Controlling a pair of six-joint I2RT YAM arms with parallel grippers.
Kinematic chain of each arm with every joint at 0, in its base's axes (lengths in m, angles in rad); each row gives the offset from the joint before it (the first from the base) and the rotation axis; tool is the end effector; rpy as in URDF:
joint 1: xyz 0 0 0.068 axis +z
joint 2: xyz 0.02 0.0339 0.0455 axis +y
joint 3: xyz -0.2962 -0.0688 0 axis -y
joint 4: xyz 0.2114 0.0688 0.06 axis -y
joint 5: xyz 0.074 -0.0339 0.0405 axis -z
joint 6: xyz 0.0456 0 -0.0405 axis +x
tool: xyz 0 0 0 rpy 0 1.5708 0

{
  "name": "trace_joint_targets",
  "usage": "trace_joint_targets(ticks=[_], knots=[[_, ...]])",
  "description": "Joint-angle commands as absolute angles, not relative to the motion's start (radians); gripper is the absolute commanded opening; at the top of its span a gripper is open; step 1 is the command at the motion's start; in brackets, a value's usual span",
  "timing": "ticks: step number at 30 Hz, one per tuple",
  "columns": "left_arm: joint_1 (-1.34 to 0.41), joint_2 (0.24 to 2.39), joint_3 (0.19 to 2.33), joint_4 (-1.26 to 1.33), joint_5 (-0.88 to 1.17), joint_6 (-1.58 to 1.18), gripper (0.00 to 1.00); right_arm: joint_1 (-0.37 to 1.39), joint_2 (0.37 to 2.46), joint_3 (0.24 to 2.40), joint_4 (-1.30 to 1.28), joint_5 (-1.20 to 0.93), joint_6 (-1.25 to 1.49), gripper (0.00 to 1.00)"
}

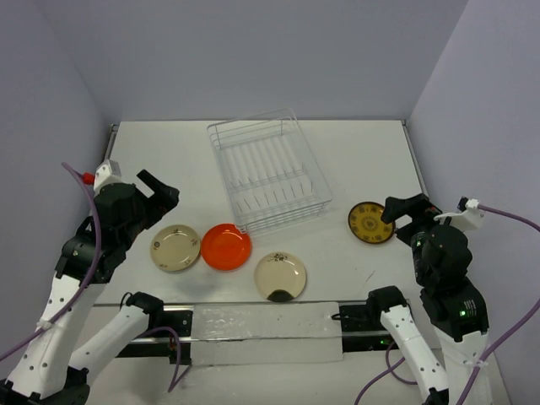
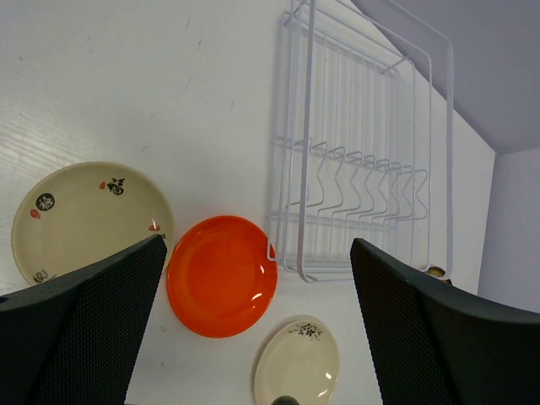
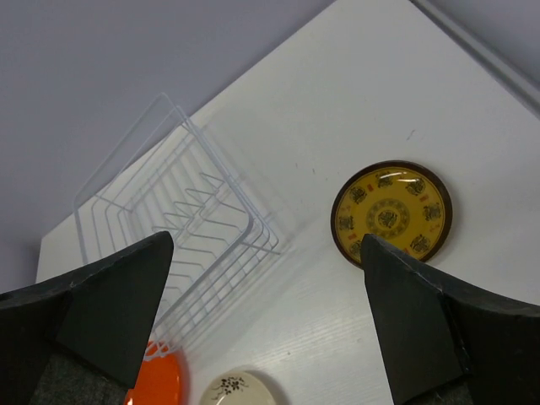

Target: Load the plates into the dish rack

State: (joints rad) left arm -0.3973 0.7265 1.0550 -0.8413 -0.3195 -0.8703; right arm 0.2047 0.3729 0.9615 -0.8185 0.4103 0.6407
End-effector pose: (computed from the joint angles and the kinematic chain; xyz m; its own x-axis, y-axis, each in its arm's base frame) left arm 0.0807 -0.0183 0.3777 -0.3795 -0.6279 -0.6795 -0.2718 0.7777 -0.5669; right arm 0.0031 -0.0179 0.3623 -0.0630 0.5468 -0.8349 0.2888 0.8108 0.5092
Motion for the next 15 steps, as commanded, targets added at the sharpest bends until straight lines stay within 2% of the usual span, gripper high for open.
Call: trace_joint_targets(ticks=[1, 8, 15], knots=[[-0.393, 0.707, 1.086, -0.835, -0.359, -0.864, 0.99, 0.202, 0.371, 0.993, -0.873, 0.439, 0.614, 1.0], [-0.393, 0.706, 1.049, -0.801, -0.336, -0.853, 0.99, 0.202, 0.433, 0.963, -0.888, 0.367, 0.617, 1.0], [-0.393, 0.726, 1.011, -0.775, -0.333, -0.843, 0.99, 0.202, 0.67, 0.936, -0.879, 0.429, 0.646, 1.0]])
